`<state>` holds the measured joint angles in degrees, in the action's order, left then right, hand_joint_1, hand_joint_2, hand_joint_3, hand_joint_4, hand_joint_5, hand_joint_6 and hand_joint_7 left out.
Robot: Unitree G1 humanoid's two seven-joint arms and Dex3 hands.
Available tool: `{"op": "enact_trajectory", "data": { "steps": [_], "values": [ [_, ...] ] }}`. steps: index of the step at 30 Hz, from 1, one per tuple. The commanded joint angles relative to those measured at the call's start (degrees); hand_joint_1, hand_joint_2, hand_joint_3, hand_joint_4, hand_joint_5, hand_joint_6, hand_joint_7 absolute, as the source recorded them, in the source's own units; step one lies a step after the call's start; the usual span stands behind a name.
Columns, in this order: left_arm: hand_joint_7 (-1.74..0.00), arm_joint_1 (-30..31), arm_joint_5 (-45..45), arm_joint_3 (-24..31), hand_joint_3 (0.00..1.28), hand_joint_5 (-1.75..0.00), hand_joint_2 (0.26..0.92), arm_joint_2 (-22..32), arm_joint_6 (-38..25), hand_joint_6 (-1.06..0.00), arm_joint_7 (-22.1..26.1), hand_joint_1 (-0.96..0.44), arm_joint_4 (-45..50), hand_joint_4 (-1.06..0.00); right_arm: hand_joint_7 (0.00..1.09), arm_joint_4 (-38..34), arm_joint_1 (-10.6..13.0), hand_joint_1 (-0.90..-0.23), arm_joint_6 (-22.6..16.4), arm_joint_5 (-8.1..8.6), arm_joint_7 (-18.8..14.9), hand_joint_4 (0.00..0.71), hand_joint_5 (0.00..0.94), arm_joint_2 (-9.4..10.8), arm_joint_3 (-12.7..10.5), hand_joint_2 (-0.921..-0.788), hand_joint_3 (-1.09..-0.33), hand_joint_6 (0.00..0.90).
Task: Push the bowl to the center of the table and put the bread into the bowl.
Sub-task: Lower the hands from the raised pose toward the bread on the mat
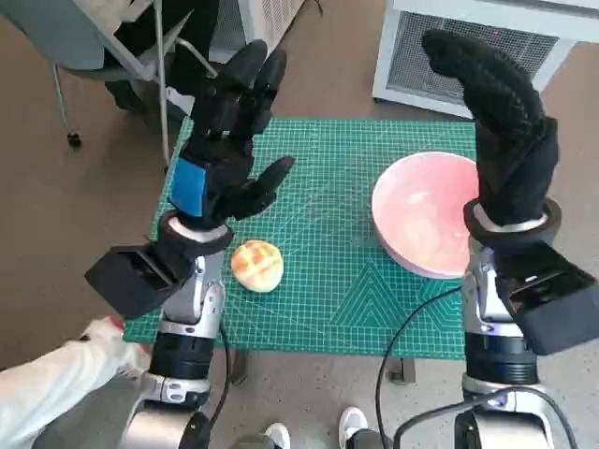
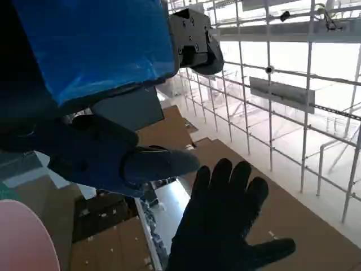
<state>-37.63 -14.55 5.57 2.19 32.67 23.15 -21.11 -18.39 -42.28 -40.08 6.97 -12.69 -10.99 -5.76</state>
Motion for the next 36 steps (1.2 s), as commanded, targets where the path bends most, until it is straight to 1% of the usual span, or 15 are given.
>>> {"op": "enact_trajectory", "data": {
  "steps": [1,18,24,28,30,31,34,36],
  "values": [
    [-0.57,-1.1,-0.5,0.2,0.34,0.0,0.921,0.3,0.8,-0.02,0.2,-0.36,-0.2,-0.22,0.59,-0.7,1.5,-0.558,0.0,0.82,-1.0,0.268,0.0,0.1,0.2,-0.921,-0.752,0.022],
    [-0.58,-1.2,-0.4,0.1,0.34,0.0,0.921,0.4,0.4,-0.02,0.1,-0.35,-0.2,-0.22,0.58,-0.5,2.1,-0.557,0.0,1.24,-1.9,0.268,0.0,0.0,0.0,-0.921,-0.753,0.015],
    [-0.58,-1.1,-0.4,0.1,0.34,0.0,0.921,0.5,0.5,-0.02,0.2,-0.35,-0.3,-0.22,0.58,-0.5,2.8,-0.557,-0.2,2.25,-2.6,0.266,0.0,-1.0,-0.8,-0.921,-0.753,0.017],
    [-0.58,-1.0,-0.7,0.3,0.34,0.0,0.921,0.6,0.5,-0.02,0.6,-0.35,-0.4,-0.22,0.59,-0.8,4.1,-0.571,-0.6,3.85,-3.6,0.264,0.0,-3.0,-2.8,-0.921,-0.754,0.018],
    [-0.58,-1.0,-1.1,0.5,0.34,0.0,0.921,0.8,0.4,-0.02,0.9,-0.35,-0.5,-0.22,0.59,-1.8,4.8,-0.578,-1.2,4.81,-4.1,0.263,0.0,-4.3,-4.3,-0.921,-0.756,0.018],
    [-0.58,-0.9,-1.3,0.6,0.34,0.0,0.921,0.9,0.3,-0.02,1.0,-0.35,-0.5,-0.22,0.59,-2.5,5.3,-0.579,-1.7,5.04,-3.9,0.262,0.0,-5.0,-5.5,-0.921,-0.757,0.018],
    [-0.58,-0.7,-1.6,0.8,0.34,0.0,0.921,1.0,0.2,-0.02,1.1,-0.35,-0.5,-0.22,0.62,-4.4,6.3,-0.582,-2.8,5.26,-2.8,0.26,0.0,-6.3,-8.0,-0.921,-0.764,0.005],
    [-0.58,-0.5,-2.1,1.1,0.33,0.0,0.921,1.3,0.2,-0.02,1.3,-0.35,-0.7,-0.22,0.63,-6.9,6.8,-0.582,-3.8,4.69,-1.1,0.259,0.0,-7.2,-10.2,-0.921,-0.766,0.003]
  ]
}}
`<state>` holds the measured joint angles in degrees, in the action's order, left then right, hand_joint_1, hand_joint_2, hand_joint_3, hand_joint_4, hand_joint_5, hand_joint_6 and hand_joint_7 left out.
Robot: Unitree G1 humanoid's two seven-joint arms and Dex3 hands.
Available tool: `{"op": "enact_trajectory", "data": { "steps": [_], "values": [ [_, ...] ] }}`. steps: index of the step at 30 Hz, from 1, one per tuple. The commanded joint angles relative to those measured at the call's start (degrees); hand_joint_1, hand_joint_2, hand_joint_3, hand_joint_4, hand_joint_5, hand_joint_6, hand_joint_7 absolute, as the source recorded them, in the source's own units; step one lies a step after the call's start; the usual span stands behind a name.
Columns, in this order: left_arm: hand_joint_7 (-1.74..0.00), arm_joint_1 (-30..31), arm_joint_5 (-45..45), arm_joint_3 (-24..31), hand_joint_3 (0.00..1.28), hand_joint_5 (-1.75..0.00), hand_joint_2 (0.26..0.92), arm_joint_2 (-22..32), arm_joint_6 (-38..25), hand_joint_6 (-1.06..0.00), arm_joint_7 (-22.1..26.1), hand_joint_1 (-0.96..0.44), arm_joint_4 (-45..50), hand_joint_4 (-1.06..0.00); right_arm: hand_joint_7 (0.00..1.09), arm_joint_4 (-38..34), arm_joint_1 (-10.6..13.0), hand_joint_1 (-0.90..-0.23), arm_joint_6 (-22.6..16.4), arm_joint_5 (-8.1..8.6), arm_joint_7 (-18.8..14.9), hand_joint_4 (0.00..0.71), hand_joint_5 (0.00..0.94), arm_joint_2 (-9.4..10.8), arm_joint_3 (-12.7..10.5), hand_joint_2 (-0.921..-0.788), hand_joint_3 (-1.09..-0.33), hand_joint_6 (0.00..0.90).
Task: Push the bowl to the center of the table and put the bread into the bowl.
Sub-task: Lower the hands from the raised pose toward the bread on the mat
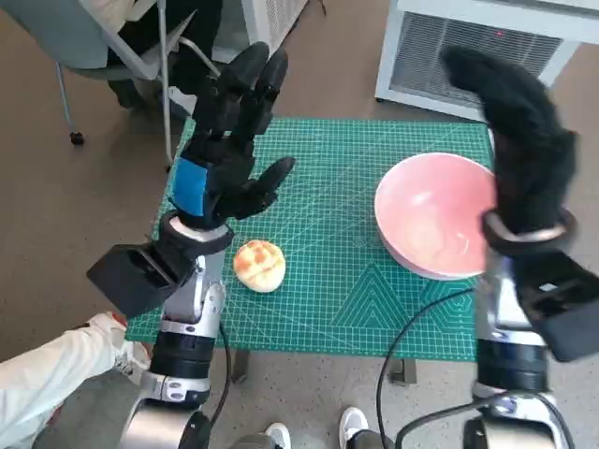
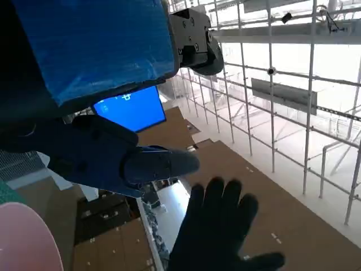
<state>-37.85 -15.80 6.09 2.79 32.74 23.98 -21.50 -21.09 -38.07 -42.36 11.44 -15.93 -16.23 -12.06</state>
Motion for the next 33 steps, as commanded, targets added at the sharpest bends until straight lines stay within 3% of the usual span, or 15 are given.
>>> {"op": "enact_trajectory", "data": {
  "steps": [1,7,13,22,26,33],
  "values": [
    [-0.58,-0.2,-1.0,0.7,0.33,0.0,0.921,0.8,0.1,-0.03,0.6,-0.35,-0.4,-0.22,0.63,-5.6,2.8,-0.582,-1.9,-0.06,3.1,0.259,0.0,-2.3,-5.0,-0.921,-0.768,0.002],
    [-0.52,0.2,-1.8,1.4,0.31,0.0,0.921,1.2,0.0,-0.07,0.8,-0.36,-0.6,-0.23,0.61,-15.2,3.3,-0.58,-4.5,-2.4,8.6,0.255,0.0,-4.5,-9.3,-0.921,-0.776,-0.001],
    [-0.45,0.5,-1.8,1.9,0.3,0.0,0.921,1.4,-0.2,-0.11,0.5,-0.37,-0.5,-0.23,0.59,-26.5,2.3,-0.583,-5.8,-4.37,13.2,0.236,0.0,-7.1,-11.1,-0.921,-0.79,0.0],
    [-0.39,0.7,-1.8,2.1,0.3,0.0,0.921,1.3,-0.4,-0.15,0.0,-0.38,-0.4,-0.24,0.54,-40.7,-0.4,-0.55,-4.1,-4.54,14.9,0.235,0.001,-8.8,-10.8,-0.921,-0.86,0.025],
    [-0.38,0.8,-1.8,2.0,0.3,0.0,0.921,1.3,-0.9,-0.16,-0.1,-0.38,0.0,-0.24,0.48,-45.5,-1.3,-0.526,-1.8,-4.1,13.5,0.228,0.001,-8.3,-10.5,-0.921,-0.874,0.048],
    [-0.37,1.3,-1.6,2.1,0.3,0.0,0.921,1.7,-1.5,-0.17,-0.4,-0.37,0.8,-0.24,0.4,-50.5,-2.9,-0.484,4.1,-4.77,14.3,0.207,0.001,-6.7,-9.3,-0.921,-0.875,0.08]
  ]
}}
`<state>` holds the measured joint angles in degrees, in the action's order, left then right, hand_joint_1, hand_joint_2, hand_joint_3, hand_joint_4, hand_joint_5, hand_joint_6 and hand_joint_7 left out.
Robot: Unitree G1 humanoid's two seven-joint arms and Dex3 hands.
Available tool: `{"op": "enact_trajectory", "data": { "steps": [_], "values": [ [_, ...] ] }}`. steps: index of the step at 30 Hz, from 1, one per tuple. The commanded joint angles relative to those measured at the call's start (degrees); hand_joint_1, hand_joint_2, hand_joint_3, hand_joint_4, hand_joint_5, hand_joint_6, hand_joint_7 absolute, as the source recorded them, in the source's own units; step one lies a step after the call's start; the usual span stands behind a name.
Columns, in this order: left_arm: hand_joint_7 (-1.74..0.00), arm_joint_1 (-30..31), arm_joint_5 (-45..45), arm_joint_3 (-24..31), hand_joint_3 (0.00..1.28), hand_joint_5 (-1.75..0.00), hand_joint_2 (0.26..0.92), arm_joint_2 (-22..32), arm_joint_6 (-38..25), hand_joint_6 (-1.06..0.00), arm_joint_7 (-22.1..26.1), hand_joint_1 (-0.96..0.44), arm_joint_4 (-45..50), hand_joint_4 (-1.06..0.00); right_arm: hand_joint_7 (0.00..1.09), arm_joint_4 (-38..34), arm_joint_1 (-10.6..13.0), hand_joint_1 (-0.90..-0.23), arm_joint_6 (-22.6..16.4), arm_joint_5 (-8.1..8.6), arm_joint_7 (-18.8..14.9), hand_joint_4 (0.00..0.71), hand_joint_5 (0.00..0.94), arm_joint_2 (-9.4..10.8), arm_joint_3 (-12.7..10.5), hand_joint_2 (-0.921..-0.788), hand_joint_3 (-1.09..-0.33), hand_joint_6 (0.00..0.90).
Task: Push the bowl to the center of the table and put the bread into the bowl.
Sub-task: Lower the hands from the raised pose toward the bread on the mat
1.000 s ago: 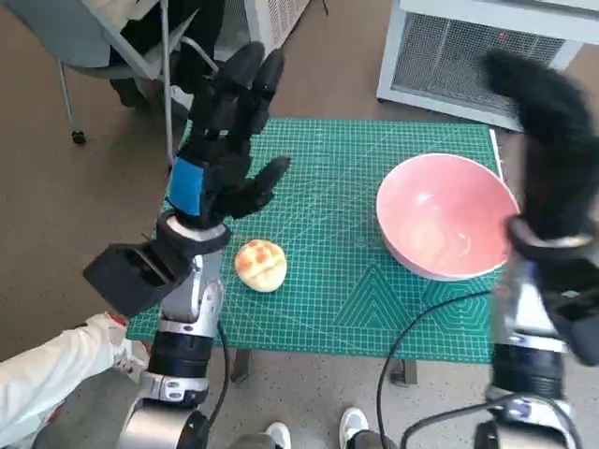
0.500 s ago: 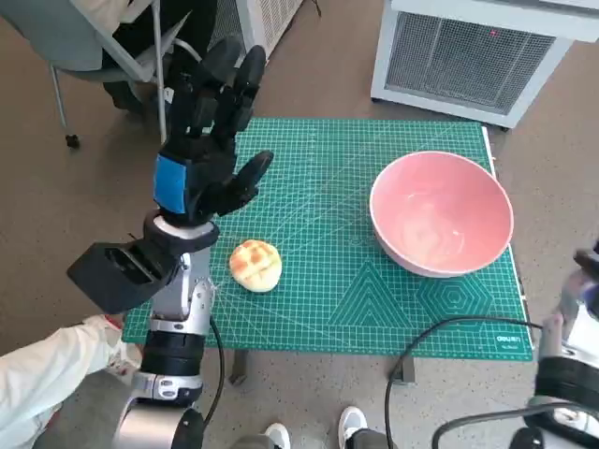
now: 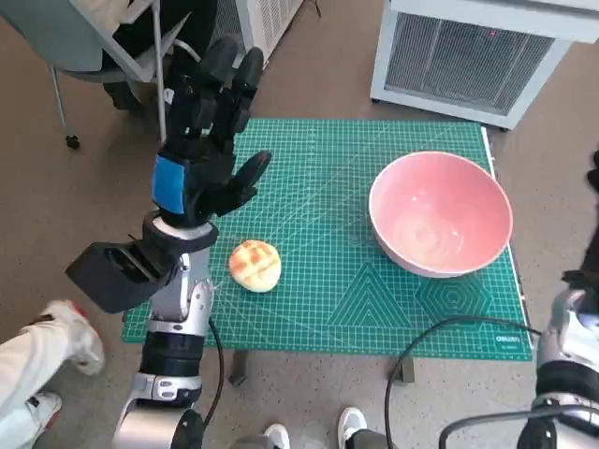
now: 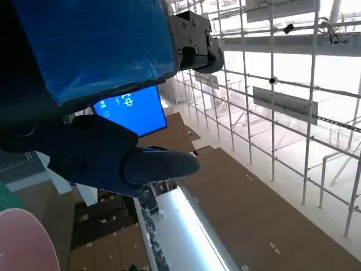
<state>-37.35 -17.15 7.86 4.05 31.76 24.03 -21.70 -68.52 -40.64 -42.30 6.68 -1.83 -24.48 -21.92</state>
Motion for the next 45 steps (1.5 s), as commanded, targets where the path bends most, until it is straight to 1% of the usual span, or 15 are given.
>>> {"op": "enact_trajectory", "data": {
  "steps": [1,3,5,7,9,10,13,16,19,22,27,33,35,39,45],
  "values": [
    [-0.37,0.9,-0.2,0.4,0.29,0.0,0.921,0.6,-0.5,-0.17,-0.4,-0.37,1.1,-0.24,0.39,-3.4,-0.5,-0.478,4.6,0.11,0.1,0.212,0.005,1.9,0.6,-0.921,-0.874,0.083],
    [-0.37,1.2,-0.3,0.4,0.29,0.0,0.921,0.8,-0.6,-0.17,-0.4,-0.37,1.4,-0.24,0.39,-4.0,-0.8,-0.477,6.3,0.35,-0.3,0.216,0.007,2.7,0.6,-0.921,-0.874,0.086],
    [-0.37,1.5,-0.2,0.4,0.29,0.0,0.921,1.0,-0.7,-0.17,-0.5,-0.37,1.9,-0.24,0.39,-4.6,-1.2,-0.485,7.9,-0.17,0.1,0.218,0.008,3.5,1.2,-0.921,-0.877,0.088],
    [-0.36,1.8,-0.1,0.5,0.29,0.0,0.921,1.3,-0.9,-0.18,-0.5,-0.37,2.2,-0.24,0.38,-5.2,-1.7,-0.51,9.6,-1.38,1.4,0.219,0.008,4.1,2.3,-0.921,-0.887,0.088],
    [-0.36,2.0,0.0,0.5,0.29,0.0,0.921,1.6,-1.0,-0.18,-0.6,-0.36,2.5,-0.24,0.38,-5.6,-2.0,-0.524,10.7,-2.03,2.2,0.218,0.007,4.6,3.1,-0.921,-0.897,0.086],
    [-0.36,2.1,0.1,0.6,0.29,0.0,0.921,1.7,-1.0,-0.18,-0.7,-0.36,2.7,-0.24,0.38,-5.7,-2.2,-0.529,11.3,-2.05,2.2,0.218,0.006,5.0,3.3,-0.921,-0.901,0.085],
    [-0.35,2.7,0.5,0.6,0.29,0.0,0.921,2.2,-1.0,-0.18,-1.0,-0.36,3.4,-0.24,0.37,-6.1,-2.8,-0.513,12.7,-1.78,2.0,0.213,0.003,6.2,3.4,-0.921,-0.914,0.085],
    [-0.35,3.3,1.3,0.7,0.29,0.0,0.921,2.6,-0.6,-0.18,-1.6,-0.36,3.9,-0.23,0.37,-6.4,-3.6,-0.503,14.1,-0.94,1.5,0.218,0.005,7.5,2.7,-0.921,-0.915,0.096],
    [-0.33,3.9,1.6,0.9,0.29,0.0,0.921,3.1,-0.3,-0.19,-1.9,-0.38,4.4,-0.23,0.38,-6.6,-4.4,-0.481,15.0,-0.47,0.5,0.227,0.008,8.6,2.4,-0.921,-0.907,0.115],
    [-0.3,4.6,1.9,1.2,0.29,0.0,0.921,3.6,0.3,-0.2,-2.2,-0.38,4.8,-0.23,0.38,-6.9,-5.2,-0.472,15.9,-1.19,0.6,0.234,0.011,9.5,3.0,-0.921,-0.908,0.12],
    [-0.26,5.8,1.7,1.5,0.29,0.0,0.921,4.2,0.2,-0.22,-2.4,-0.4,6.0,-0.23,0.37,-6.9,-6.6,-0.488,16.9,-1.41,-0.2,0.234,0.008,10.8,3.3,-0.921,-0.914,0.111],
    [-0.2,7.5,2.5,1.7,0.29,0.0,0.921,4.6,0.0,-0.25,-3.8,-0.4,8.0,-0.23,0.36,-6.7,-8.2,-0.505,16.6,-2.03,0.3,0.231,0.005,12.5,4.2,-0.921,-0.91,0.102],
    [-0.19,8.1,3.0,1.8,0.29,0.0,0.921,4.7,0.2,-0.25,-4.5,-0.4,8.6,-0.23,0.36,-6.7,-8.7,-0.5,16.8,-2.26,0.4,0.231,0.005,13.0,4.6,-0.921,-0.91,0.099],
    [-0.18,9.4,3.5,2.4,0.3,0.0,0.921,5.1,0.0,-0.26,-5.8,-0.39,9.8,-0.23,0.36,-6.8,-10.5,-0.484,17.3,-3.18,0.9,0.229,0.003,14.5,5.6,-0.921,-0.92,0.095],
    [-0.17,11.0,3.3,3.0,0.3,0.0,0.921,5.8,-1.0,-0.26,-6.8,-0.39,11.6,-0.23,0.36,-7.2,-12.2,-0.469,18.4,-3.53,1.1,0.228,0.002,15.9,6.4,-0.921,-0.93,0.091]
  ]
}}
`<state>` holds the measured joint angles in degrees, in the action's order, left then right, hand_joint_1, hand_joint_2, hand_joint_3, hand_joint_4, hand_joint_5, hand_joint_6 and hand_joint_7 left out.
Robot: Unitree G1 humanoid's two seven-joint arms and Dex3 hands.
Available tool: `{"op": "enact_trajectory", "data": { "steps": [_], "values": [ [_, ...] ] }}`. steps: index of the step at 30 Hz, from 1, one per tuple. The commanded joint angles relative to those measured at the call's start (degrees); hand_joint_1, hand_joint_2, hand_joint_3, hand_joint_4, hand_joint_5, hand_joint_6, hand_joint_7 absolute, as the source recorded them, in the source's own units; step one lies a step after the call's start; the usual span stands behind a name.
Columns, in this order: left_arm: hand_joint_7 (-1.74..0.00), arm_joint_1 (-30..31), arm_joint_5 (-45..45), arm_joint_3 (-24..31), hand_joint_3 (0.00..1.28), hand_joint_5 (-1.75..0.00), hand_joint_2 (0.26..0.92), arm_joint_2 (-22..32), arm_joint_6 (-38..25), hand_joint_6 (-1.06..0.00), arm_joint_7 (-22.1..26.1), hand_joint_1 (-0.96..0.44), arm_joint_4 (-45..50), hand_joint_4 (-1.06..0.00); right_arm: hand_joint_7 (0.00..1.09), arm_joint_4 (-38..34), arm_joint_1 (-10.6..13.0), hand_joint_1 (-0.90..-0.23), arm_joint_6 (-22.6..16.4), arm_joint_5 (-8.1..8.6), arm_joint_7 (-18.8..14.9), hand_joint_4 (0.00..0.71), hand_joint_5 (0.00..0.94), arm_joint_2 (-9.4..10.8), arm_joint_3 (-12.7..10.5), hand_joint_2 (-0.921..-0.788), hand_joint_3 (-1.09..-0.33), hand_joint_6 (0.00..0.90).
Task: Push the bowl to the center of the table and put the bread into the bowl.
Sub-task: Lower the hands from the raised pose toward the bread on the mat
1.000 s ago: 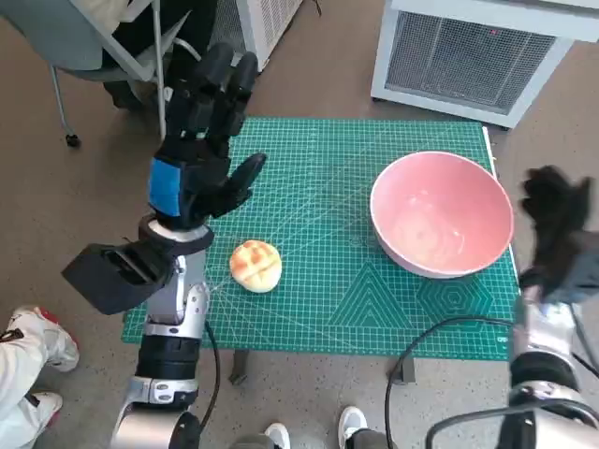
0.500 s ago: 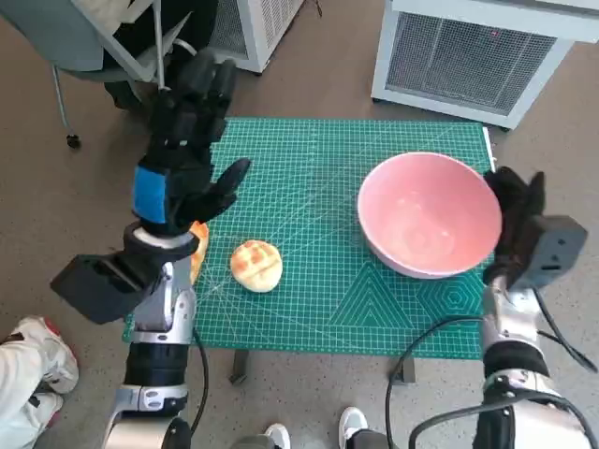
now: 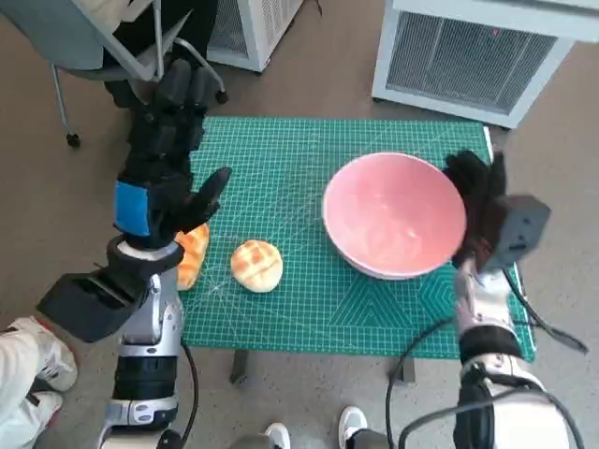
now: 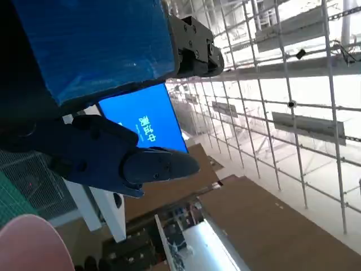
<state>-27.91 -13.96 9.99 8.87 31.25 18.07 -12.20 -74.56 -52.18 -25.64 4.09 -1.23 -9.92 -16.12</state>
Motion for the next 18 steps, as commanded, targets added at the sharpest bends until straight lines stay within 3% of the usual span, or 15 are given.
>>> {"op": "enact_trajectory", "data": {
  "steps": [1,11,18],
  "values": [
    [-0.16,1.9,0.1,0.9,0.3,0.0,0.921,1.1,-0.7,-0.26,-1.0,-0.39,2.4,-0.23,0.36,-1.2,-0.9,-0.47,1.9,-0.96,0.5,0.227,0.001,1.6,0.7,-0.921,-0.93,0.091],
    [-0.15,5.2,0.5,2.1,0.3,-0.01,0.921,2.1,-3.0,-0.29,-3.0,-0.37,6.1,-0.24,0.35,-1.9,-3.0,-0.481,4.8,-0.36,-0.4,0.215,0.0,3.6,0.5,-0.921,-0.92,0.095],
    [-0.14,7.7,3.5,3.6,0.3,-0.01,0.921,5.2,-3.4,-0.3,-4.2,-0.37,6.6,-0.25,0.34,-1.1,-4.0,-0.478,3.9,-1.05,-1.2,0.209,0.0,2.4,1.2,-0.921,-0.926,0.102]
  ]
}}
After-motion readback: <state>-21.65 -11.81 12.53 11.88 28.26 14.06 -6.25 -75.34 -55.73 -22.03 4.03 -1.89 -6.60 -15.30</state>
